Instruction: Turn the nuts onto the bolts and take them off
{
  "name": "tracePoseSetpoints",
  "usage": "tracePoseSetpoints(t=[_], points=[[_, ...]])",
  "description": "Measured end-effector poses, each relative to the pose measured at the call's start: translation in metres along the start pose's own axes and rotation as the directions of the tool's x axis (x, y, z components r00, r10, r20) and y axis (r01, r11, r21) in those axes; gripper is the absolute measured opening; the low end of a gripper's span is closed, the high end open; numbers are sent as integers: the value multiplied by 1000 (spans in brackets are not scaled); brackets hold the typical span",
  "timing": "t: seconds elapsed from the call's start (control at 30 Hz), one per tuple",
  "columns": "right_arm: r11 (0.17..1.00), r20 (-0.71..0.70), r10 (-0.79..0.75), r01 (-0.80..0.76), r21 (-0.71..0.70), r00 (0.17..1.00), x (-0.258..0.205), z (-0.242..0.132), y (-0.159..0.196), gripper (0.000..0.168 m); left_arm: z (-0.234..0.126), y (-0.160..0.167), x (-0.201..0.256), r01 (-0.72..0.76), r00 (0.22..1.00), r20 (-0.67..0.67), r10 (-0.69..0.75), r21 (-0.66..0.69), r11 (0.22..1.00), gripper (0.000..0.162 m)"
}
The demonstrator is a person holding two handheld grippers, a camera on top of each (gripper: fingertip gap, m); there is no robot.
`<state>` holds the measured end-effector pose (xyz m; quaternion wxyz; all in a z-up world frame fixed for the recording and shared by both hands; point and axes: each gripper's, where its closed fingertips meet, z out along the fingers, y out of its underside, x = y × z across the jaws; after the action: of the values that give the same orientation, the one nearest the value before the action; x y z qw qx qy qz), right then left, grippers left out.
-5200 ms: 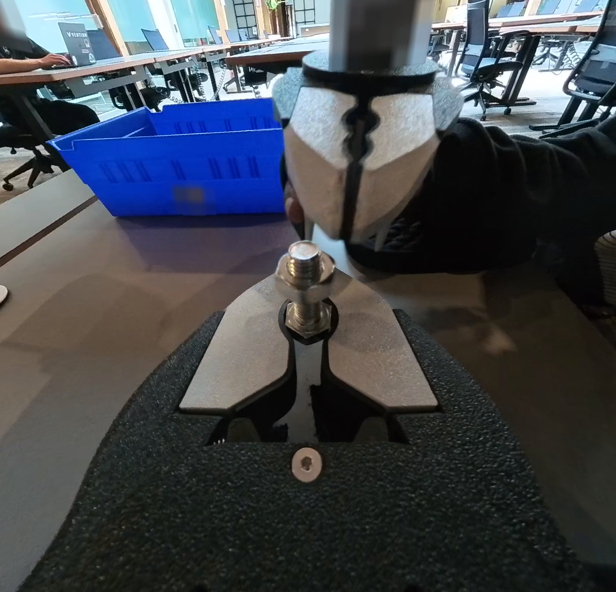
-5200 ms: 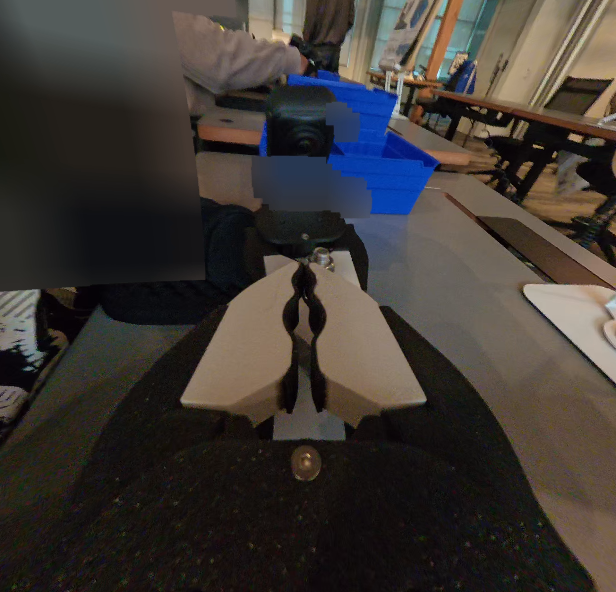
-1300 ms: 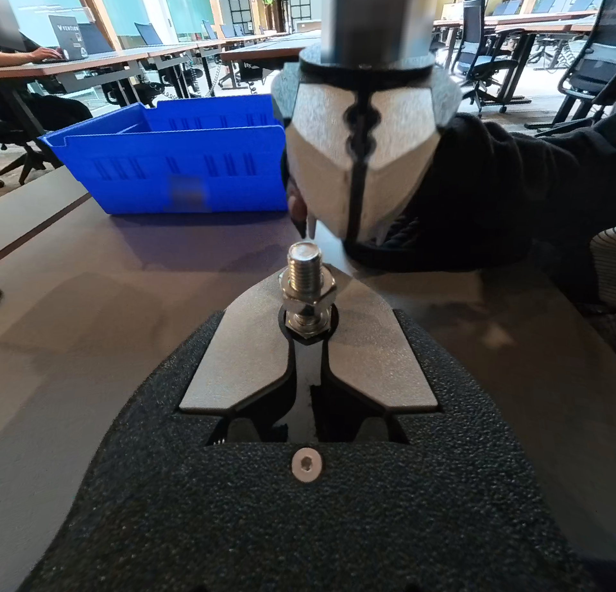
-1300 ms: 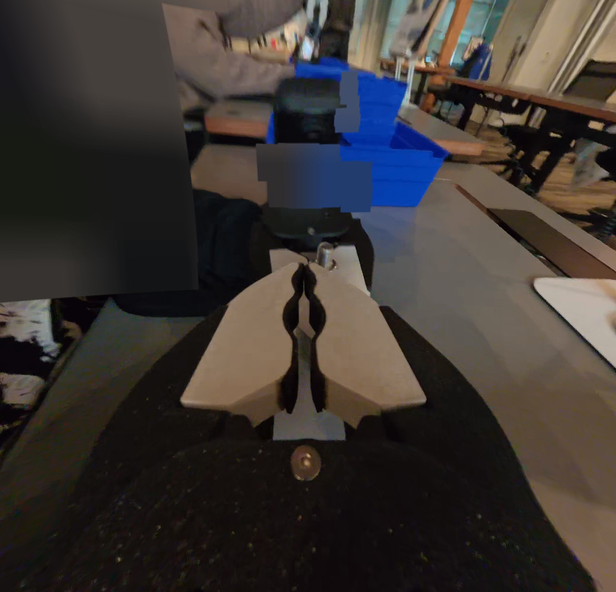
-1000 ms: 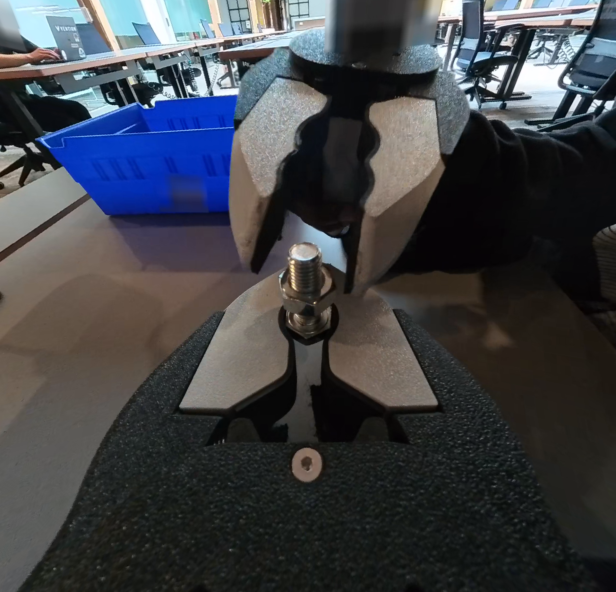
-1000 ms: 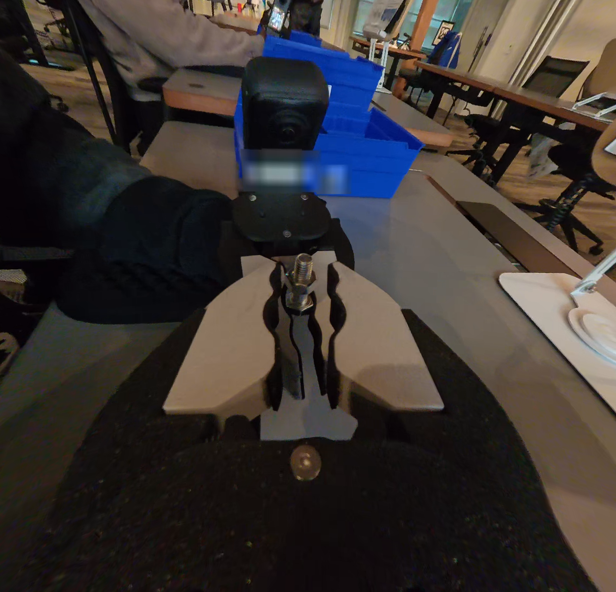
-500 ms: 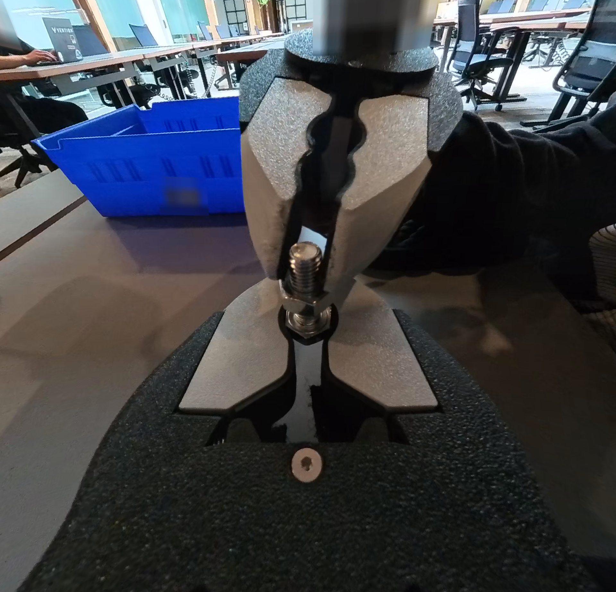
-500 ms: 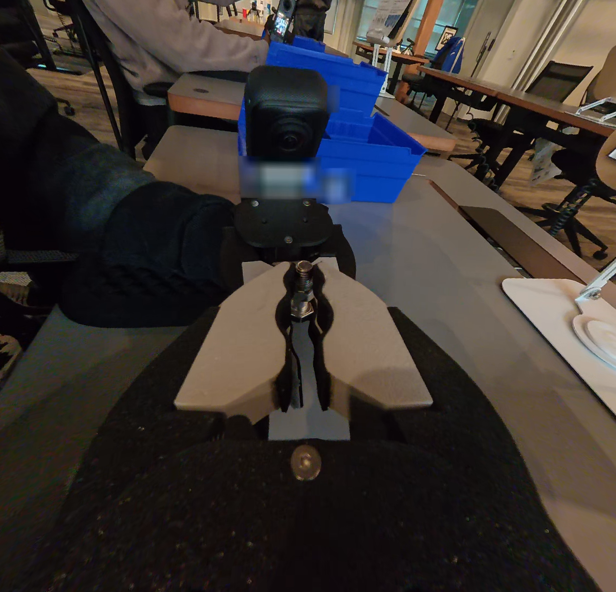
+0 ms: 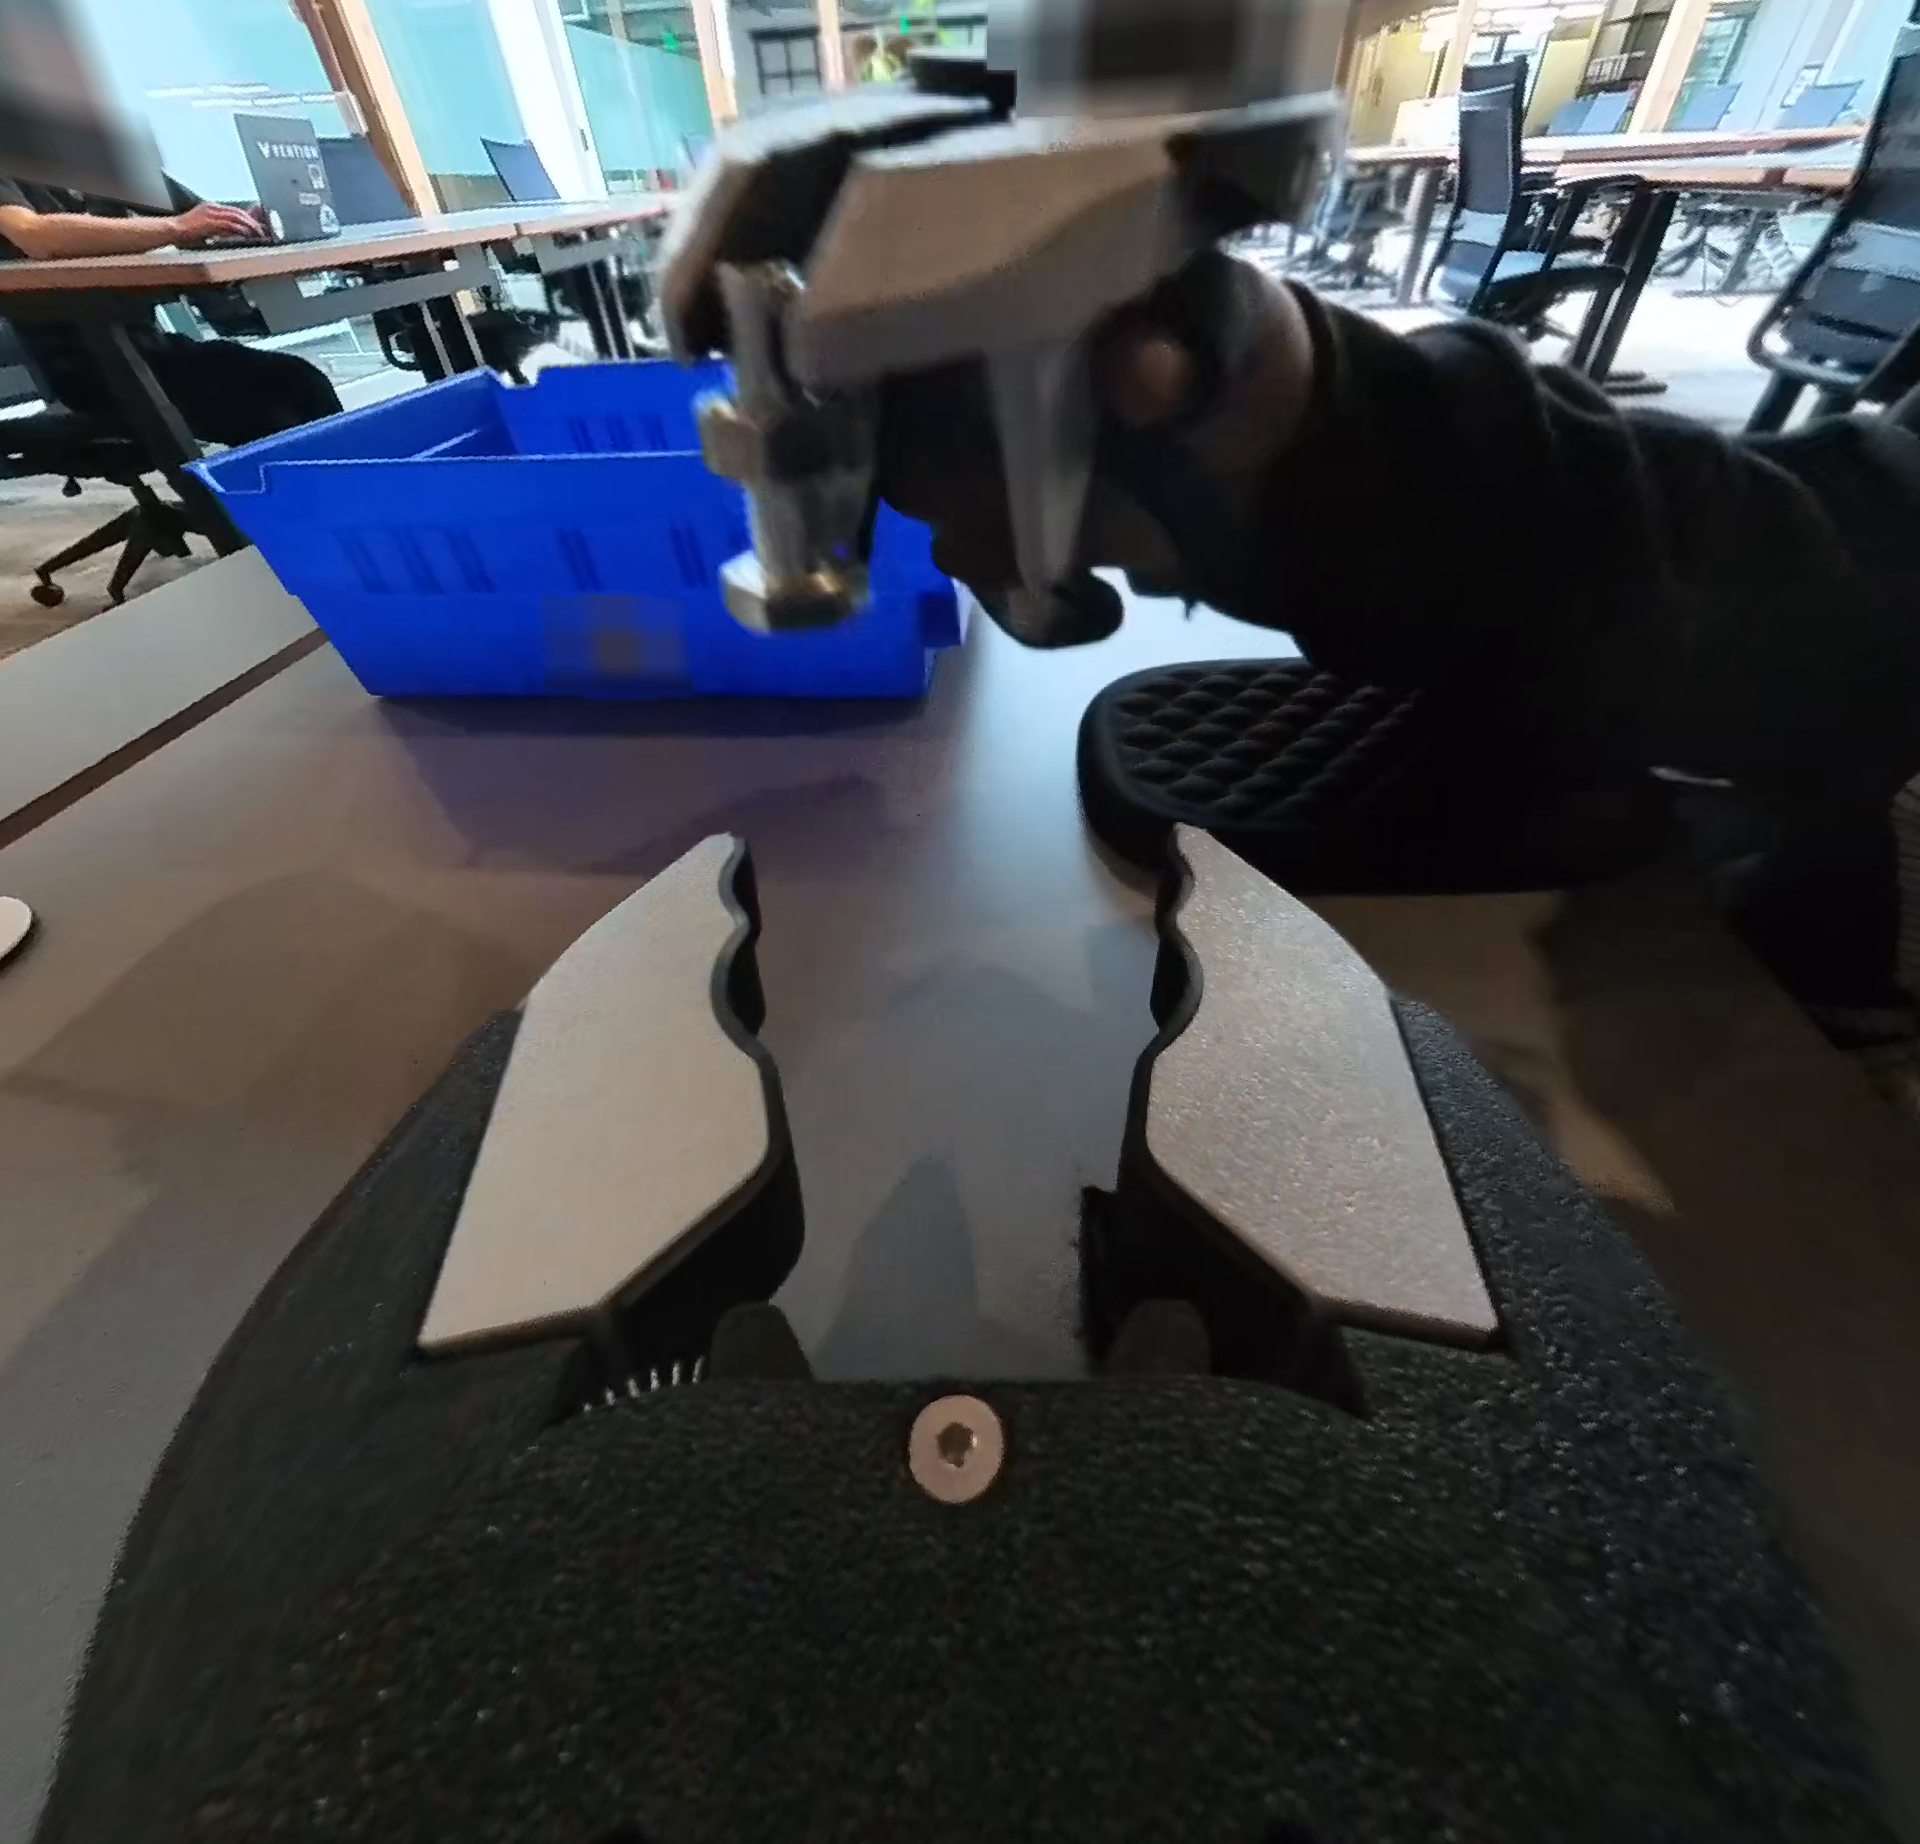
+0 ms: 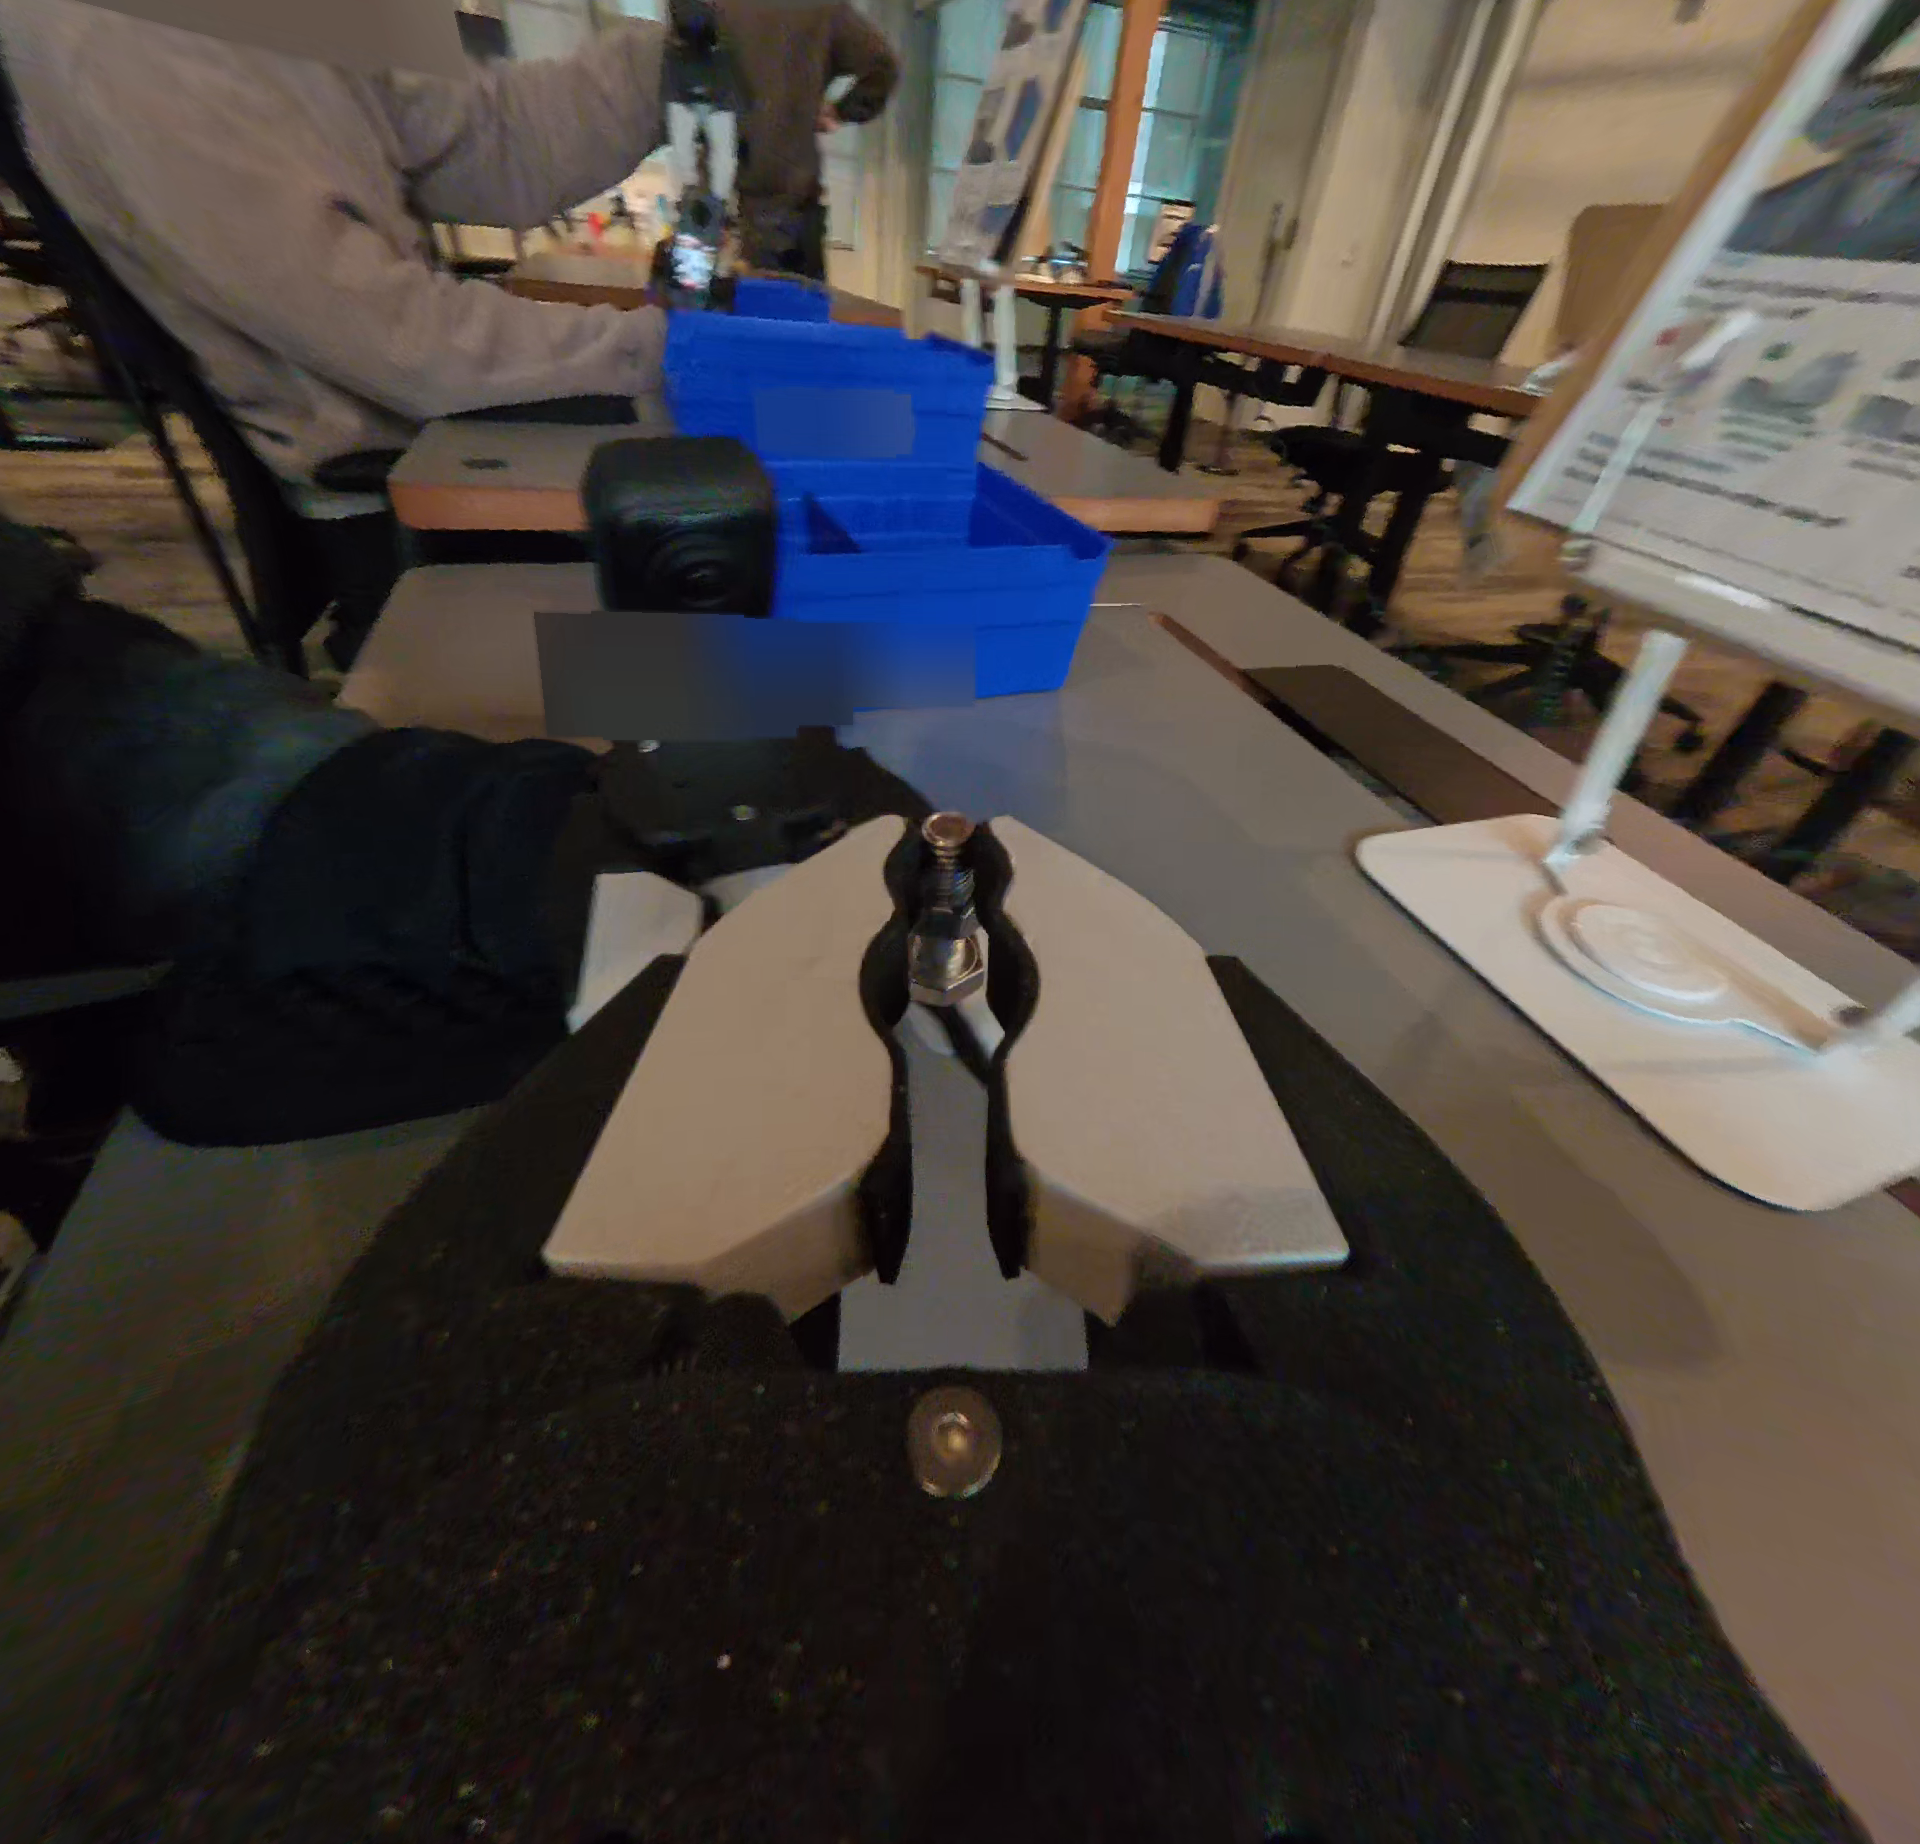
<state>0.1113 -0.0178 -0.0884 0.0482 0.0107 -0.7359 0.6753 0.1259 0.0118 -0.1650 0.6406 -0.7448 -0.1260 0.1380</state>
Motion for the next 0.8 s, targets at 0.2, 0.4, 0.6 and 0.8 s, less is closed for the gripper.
tracePoseSetpoints(t=[0.2, 0.4, 0.6, 0.8], points=[[999, -269, 35, -40, -12, 962, 73, -65, -27, 8, -3, -5, 1, -16, 1000, 3, 16, 37, 999, 65], [992, -598, 109, -128, 11, 794, 167, -146, -21, 8, -4, -7, 1, -8, 1000, 1, 8, 51, 999, 63], [974, -739, 176, -223, 36, 651, 232, -197, 28, 9, -4, -8, 0, -7, 1000, 4, 7, 56, 998, 59], [945, -793, 237, -323, 54, 561, 273, -213, 84, 9, -4, -7, -2, -1, 1000, 10, 0, 55, 999, 58]])
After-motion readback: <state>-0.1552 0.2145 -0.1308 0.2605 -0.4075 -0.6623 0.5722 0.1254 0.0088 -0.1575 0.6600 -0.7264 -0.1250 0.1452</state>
